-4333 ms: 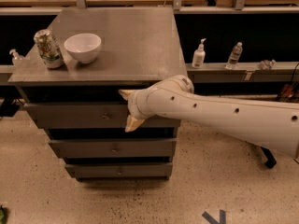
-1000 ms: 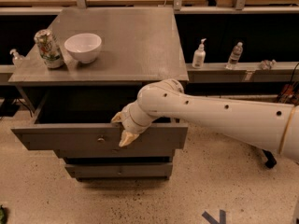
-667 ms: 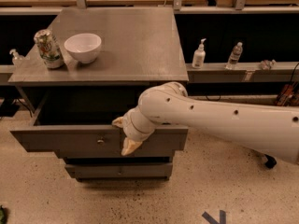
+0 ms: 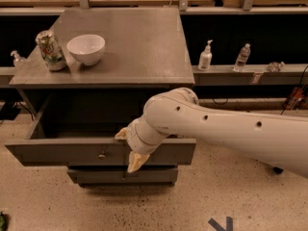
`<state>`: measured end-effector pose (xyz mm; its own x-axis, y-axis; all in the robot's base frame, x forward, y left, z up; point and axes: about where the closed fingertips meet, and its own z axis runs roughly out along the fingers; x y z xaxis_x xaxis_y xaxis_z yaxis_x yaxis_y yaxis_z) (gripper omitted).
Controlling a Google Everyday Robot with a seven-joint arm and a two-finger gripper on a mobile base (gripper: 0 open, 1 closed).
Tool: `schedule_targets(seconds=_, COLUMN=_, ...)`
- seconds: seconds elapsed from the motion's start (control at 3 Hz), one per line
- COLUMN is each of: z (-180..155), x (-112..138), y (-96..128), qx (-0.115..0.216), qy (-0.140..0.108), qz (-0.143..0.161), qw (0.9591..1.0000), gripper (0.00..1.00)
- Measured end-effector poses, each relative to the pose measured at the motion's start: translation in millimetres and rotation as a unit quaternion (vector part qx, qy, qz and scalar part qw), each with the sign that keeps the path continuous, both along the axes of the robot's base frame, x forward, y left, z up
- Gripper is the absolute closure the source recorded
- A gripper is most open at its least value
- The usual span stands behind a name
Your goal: Open top drawer
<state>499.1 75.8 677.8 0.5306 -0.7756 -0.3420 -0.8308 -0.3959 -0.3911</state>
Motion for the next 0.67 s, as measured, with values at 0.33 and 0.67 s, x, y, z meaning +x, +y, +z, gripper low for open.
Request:
schedule_targets(seconds=0.33, z=21, x=-20, y=-14, qx=0.004, qy=-0.019, qz=-0.014, qw=0.9997, gripper=0.33)
schedule_targets(seconds=0.67, z=42, x=-14, y=-31, qx=0.022, qy=-0.055, qz=-0.049, qw=0.9970, gripper=0.20)
